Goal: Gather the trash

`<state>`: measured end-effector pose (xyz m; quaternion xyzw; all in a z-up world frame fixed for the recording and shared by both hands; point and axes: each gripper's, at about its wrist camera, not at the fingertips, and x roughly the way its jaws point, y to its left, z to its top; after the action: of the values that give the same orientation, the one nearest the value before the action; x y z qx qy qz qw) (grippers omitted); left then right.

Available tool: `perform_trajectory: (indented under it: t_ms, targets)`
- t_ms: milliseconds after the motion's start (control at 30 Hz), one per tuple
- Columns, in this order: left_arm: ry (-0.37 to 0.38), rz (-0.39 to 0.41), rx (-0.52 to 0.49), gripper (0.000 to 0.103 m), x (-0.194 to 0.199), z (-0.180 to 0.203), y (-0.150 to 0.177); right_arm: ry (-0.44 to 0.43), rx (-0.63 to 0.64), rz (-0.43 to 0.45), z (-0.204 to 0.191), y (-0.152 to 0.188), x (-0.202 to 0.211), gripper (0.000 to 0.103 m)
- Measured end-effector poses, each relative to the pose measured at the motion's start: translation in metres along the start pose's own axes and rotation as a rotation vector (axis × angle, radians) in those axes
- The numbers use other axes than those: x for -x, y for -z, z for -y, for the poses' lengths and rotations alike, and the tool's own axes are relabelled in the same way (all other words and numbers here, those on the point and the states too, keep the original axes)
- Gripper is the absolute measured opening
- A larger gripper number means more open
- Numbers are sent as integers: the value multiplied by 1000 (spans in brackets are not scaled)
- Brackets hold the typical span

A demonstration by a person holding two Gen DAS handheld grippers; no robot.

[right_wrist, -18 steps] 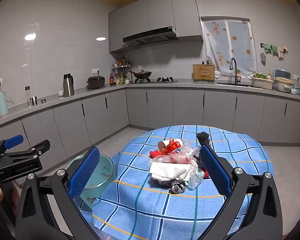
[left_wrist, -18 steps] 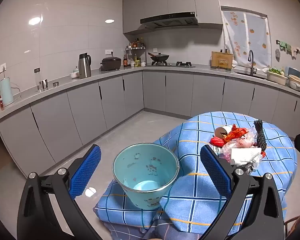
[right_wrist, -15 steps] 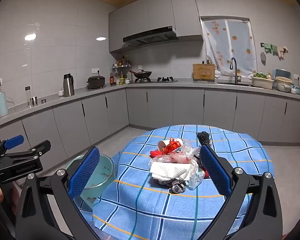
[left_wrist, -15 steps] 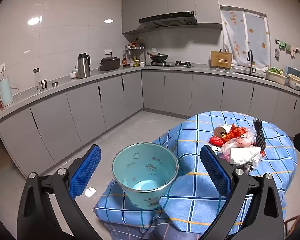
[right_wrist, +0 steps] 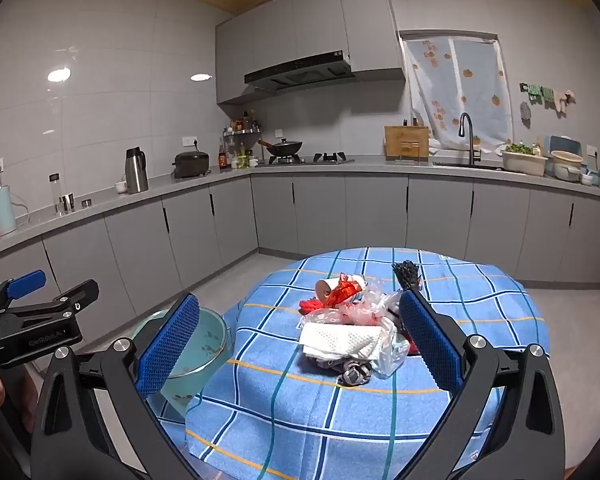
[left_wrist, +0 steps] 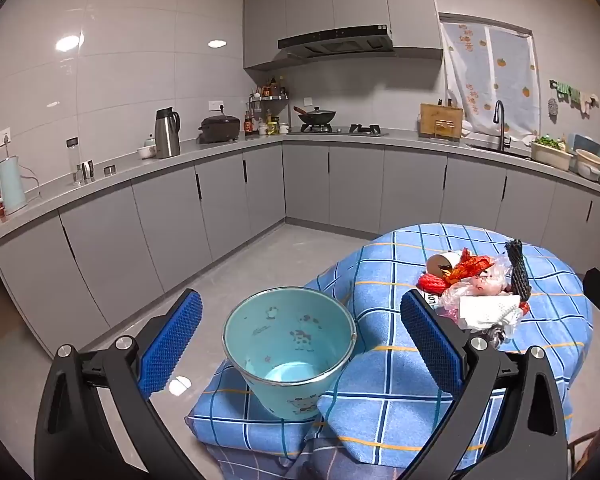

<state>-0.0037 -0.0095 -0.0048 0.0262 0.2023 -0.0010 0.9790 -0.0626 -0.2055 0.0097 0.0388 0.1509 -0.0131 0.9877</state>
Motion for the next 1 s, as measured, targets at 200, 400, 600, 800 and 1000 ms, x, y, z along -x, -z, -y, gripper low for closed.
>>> perform_trajectory:
  t_ms: [200,400,600,800,1000]
  targets:
    - [11,2,1,98,3,-7,-6,-6,-2,2,4,2,-1,99]
    - [13,3,0,98,3,-8,-8,-5,-4,1,5,4,-1,99]
    - [12,7,-2,98,3,-7,-7,-4,-5,1,5,4,-3,99]
    - [14,7,-1,98,3,-9,-8,-4,-6,2,6,3,-2,99]
    - [14,9,-3,98,4,-6,-8,-4,-5,4,6,3,-1,99]
